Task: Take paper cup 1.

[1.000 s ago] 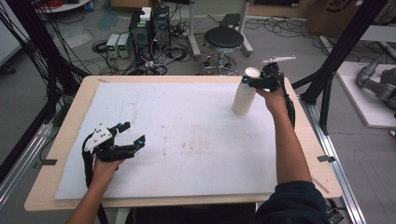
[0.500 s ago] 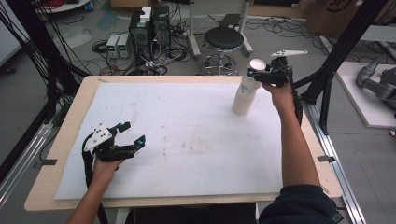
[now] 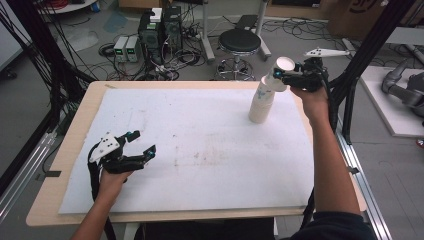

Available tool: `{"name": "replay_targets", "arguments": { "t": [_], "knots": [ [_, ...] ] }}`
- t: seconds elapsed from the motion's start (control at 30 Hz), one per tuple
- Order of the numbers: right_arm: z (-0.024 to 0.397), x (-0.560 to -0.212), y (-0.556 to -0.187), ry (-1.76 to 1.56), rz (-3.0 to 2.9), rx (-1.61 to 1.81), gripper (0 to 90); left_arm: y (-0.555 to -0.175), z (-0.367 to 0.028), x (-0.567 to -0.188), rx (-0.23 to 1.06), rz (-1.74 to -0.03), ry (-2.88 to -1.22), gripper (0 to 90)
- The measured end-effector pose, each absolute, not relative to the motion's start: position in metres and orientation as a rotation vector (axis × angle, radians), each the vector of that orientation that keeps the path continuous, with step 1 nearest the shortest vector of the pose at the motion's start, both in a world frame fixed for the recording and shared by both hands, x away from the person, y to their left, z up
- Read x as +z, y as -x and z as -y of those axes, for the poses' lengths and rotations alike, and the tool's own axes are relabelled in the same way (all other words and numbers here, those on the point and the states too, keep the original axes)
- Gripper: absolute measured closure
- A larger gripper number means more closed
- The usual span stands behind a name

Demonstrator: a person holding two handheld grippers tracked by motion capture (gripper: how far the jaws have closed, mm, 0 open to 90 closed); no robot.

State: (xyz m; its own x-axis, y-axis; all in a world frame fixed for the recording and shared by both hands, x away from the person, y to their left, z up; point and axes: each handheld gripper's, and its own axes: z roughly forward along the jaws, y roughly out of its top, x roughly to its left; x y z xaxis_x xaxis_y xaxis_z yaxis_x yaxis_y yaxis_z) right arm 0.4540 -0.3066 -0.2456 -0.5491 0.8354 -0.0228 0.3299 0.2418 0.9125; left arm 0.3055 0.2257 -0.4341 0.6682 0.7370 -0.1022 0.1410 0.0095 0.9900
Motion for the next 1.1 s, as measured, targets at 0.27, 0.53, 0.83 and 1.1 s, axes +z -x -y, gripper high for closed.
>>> {"name": "replay_targets", "arguments": {
  "t": [0.27,0.53,0.83,1.1],
  "knots": [
    [0.308,-0.244,-0.422,-0.986,-2.063,1.303,36.8,-0.305,-0.224,-0.433,0.515,-0.747,-1.515,15.5],
    [0.308,-0.262,-0.39,-0.929,-2.118,1.352,36.8,-0.305,-0.219,-0.433,0.496,-0.727,-1.519,15.5],
    [0.298,-0.285,-0.366,-0.866,-2.197,1.43,36.8,-0.304,-0.213,-0.432,0.466,-0.706,-1.536,15.5],
    [0.283,-0.318,-0.351,-0.818,-2.218,1.477,36.8,-0.303,-0.209,-0.432,0.438,-0.684,-1.548,15.5]
  ]
}}
